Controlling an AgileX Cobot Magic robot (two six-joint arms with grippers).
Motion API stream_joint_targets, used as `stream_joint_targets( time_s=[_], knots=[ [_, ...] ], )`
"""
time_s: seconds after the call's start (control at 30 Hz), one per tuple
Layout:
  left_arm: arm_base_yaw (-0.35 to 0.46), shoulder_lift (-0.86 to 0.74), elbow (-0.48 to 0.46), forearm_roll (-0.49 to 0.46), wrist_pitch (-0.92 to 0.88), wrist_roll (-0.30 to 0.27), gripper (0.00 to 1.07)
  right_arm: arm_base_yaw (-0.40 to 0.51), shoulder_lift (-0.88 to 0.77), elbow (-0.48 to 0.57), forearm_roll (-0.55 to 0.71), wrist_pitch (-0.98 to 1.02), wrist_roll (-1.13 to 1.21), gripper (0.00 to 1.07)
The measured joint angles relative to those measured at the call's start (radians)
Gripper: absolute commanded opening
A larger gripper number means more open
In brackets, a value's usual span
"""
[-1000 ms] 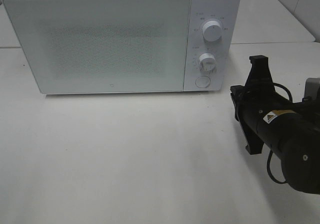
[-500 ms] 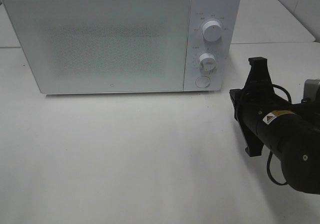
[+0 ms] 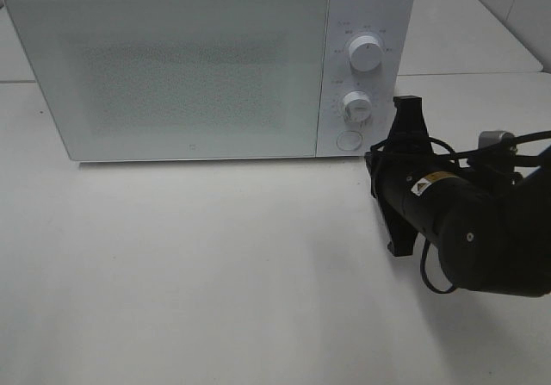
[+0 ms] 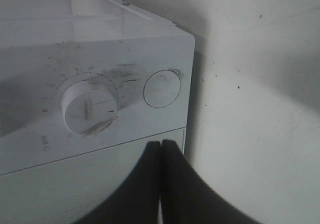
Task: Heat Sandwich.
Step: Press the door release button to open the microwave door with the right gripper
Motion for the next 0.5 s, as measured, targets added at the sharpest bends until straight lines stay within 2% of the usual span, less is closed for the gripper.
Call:
stream_joint_targets(
  time_s=[0.27,0.5],
  knots=[
    [0.000,0.000,0.000,0.000,0.000,0.000,0.98,-0.032,0.094,-0.078,-0.032,0.026,0.065,0.00],
    [0.000,0.000,0.000,0.000,0.000,0.000,0.98,-0.095,0.145,-0.145,-0.084,0.049,0.068,0.00]
  ],
)
